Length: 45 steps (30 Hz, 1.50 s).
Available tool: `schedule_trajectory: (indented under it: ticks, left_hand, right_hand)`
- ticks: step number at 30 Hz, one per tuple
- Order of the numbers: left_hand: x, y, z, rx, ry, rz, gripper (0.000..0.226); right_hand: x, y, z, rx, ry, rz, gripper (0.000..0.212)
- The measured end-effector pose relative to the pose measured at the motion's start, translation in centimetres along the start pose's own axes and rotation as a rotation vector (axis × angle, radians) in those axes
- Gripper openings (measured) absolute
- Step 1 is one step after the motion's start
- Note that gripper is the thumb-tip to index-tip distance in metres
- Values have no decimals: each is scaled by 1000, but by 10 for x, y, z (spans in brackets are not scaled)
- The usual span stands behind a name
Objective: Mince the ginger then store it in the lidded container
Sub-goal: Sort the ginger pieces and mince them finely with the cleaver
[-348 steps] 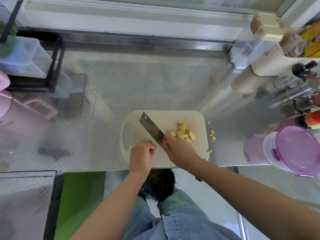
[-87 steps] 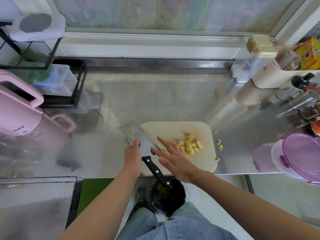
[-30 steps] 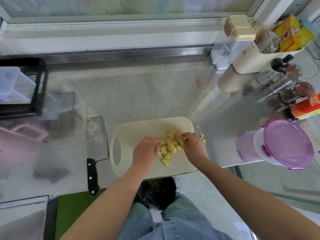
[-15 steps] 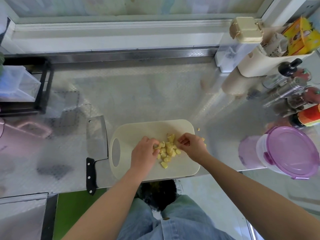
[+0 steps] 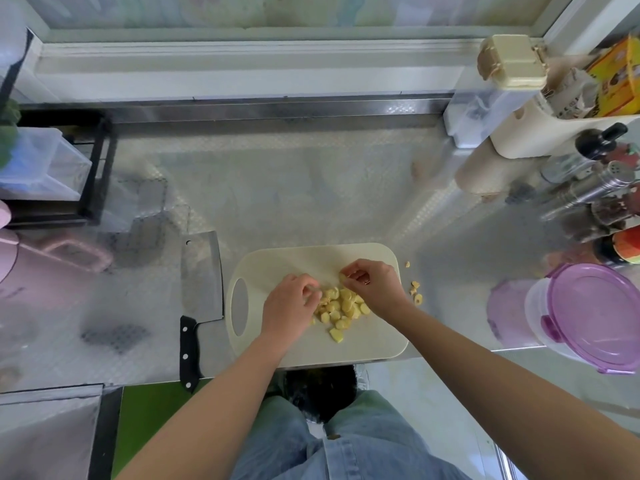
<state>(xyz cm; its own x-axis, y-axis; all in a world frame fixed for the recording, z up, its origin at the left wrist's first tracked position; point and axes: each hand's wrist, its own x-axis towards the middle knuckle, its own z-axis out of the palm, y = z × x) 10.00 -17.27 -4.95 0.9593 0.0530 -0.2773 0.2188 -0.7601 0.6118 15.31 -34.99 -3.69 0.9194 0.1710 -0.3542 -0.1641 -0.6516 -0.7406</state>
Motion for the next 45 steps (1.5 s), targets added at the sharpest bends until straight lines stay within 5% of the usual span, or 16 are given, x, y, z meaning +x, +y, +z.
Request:
schedule_trajectory:
  ticks: [7, 15, 20, 27, 34, 40, 45]
  left_hand:
    - [9, 2, -12, -413, -22, -195, 9]
    - [28, -30, -26, -241, 238, -453, 11]
    - [30, -34, -35, -144, 334, -464, 16]
    - [18, -22, -30, -44, 283, -165, 14]
    - [4, 1, -8, 28, -163, 162, 17]
    - [-5, 2, 2, 56, -167, 155, 20]
    - [-14, 3, 0, -47, -57, 102, 14]
  right_hand:
    - [8, -24, 18, 37, -188, -87, 21]
    - [6, -22, 13, -178, -204, -128, 7]
    - [-5, -18, 9, -298, -209, -144, 11]
    - [-17, -3, -3, -476, -143, -160, 10]
    - [-30, 5, 10, -662, -116, -82, 27]
    - [-32, 8, 15, -466, -111, -52, 13]
    - [-28, -1, 1, 168, 28, 139, 16]
